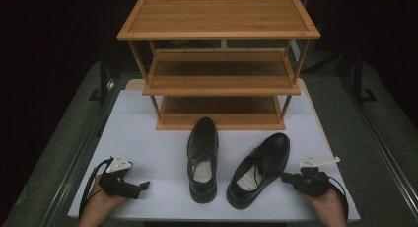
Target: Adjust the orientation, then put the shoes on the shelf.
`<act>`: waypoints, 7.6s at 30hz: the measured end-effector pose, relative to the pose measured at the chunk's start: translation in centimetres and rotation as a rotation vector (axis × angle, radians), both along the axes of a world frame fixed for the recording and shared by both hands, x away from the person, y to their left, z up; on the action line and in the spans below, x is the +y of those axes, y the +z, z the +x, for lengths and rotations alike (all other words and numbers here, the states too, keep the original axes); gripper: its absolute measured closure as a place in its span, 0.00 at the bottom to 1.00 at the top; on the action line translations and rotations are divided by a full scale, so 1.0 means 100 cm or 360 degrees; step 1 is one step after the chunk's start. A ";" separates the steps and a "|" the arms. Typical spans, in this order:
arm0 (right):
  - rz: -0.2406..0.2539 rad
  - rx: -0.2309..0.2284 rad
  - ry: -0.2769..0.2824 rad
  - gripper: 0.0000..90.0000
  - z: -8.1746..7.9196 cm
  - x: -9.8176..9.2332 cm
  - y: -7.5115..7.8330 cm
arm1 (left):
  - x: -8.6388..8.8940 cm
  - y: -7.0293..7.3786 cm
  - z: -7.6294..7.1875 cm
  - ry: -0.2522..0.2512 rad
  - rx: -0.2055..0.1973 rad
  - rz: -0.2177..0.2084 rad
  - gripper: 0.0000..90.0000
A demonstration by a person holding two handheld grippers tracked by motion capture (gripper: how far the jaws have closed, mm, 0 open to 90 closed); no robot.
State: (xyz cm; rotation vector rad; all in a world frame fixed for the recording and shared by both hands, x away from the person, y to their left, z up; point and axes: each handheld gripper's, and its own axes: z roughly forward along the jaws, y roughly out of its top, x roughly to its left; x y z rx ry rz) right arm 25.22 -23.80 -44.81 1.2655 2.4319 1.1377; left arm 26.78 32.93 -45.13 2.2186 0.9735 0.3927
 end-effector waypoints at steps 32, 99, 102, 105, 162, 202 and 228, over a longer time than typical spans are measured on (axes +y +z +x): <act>-0.0060 -0.0023 0.0126 1.00 0.047 0.051 0.004 | 0.000 0.000 0.000 0.0001 -0.0001 -0.0001 0.00; 0.0240 -0.0179 0.0285 0.45 0.030 0.077 0.081 | -0.113 0.093 0.042 -0.0386 -0.0085 -0.0385 0.42; 0.0256 -0.0185 0.0306 0.45 0.031 0.082 0.083 | -0.122 0.094 0.047 -0.0412 -0.0079 -0.0382 0.44; 0.0261 -0.0190 0.0330 0.45 0.033 0.087 0.084 | -0.131 0.092 0.052 -0.0435 -0.0070 -0.0365 0.44; 0.0099 -0.0256 0.0237 0.97 0.032 0.099 0.070 | -0.130 0.089 0.036 -0.0375 -0.0173 -0.0213 0.98; 0.0115 -0.0347 -0.0015 0.97 0.103 0.090 0.092 | -0.145 0.102 0.090 -0.0197 -0.0300 -0.0294 0.98; 0.0100 -0.0369 -0.0140 0.97 0.169 0.118 0.074 | -0.165 0.076 0.153 -0.0004 -0.0398 -0.0239 0.98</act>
